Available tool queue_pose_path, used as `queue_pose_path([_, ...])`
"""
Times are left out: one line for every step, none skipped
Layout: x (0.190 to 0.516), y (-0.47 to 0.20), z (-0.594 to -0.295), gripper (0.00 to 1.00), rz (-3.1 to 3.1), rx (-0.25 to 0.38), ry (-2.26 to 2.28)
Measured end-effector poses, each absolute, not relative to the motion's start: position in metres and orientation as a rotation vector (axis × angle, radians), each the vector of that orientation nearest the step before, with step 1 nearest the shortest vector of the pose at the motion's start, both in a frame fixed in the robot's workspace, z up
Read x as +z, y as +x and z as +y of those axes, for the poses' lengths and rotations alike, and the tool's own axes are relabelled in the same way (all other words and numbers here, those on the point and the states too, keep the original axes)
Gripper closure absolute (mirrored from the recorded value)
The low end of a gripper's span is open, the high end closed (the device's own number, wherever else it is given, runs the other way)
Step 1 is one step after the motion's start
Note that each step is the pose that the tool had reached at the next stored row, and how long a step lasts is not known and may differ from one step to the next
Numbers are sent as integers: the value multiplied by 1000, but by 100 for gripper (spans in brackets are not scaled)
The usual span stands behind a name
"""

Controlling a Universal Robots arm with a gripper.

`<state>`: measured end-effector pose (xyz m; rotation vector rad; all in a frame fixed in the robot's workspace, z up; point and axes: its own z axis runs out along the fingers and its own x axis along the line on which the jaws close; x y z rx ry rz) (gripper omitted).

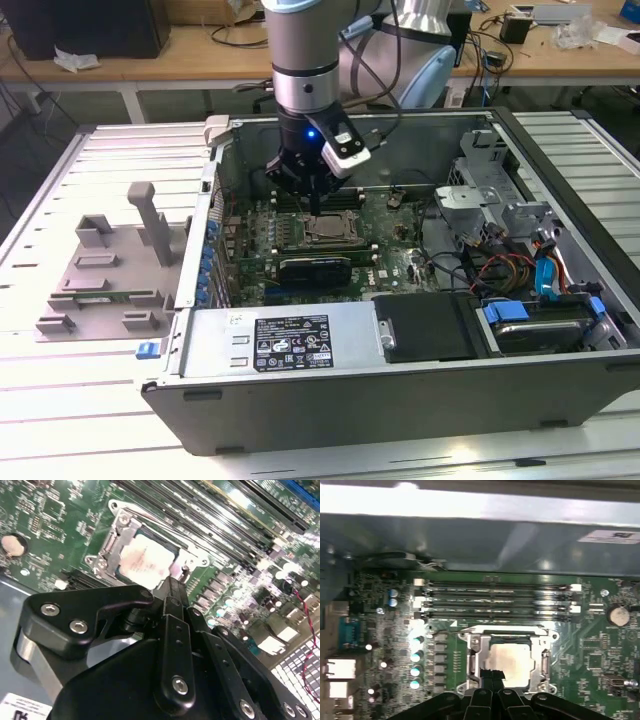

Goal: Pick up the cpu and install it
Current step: 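Install the first cpu locking lever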

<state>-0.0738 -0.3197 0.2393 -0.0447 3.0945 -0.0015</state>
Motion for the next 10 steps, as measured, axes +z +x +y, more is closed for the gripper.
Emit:
queue_pose_path([239, -75, -320, 89, 3094, -1, -45])
queue_pose_path([239, -76, -320, 89, 3095, -2, -45])
queue_pose_path([239, -78, -320, 89, 3094, -1, -45])
queue_pose_path([239, -78, -320, 89, 3095, -2, -45])
queue_pose_path([239, -78, -320, 89, 3095, -2, -45])
queue_pose_path([239, -78, -320, 89, 3095, -2, -45])
queue_pose_path([239, -78, -320, 89, 3095, -2, -45])
queue_pose_path([242, -78, -320, 89, 3095, -2, -45])
queue_pose_path([244, -78, -320, 89, 3095, -2, -45])
queue_pose_path([246, -78, -320, 89, 3094, -2, -45])
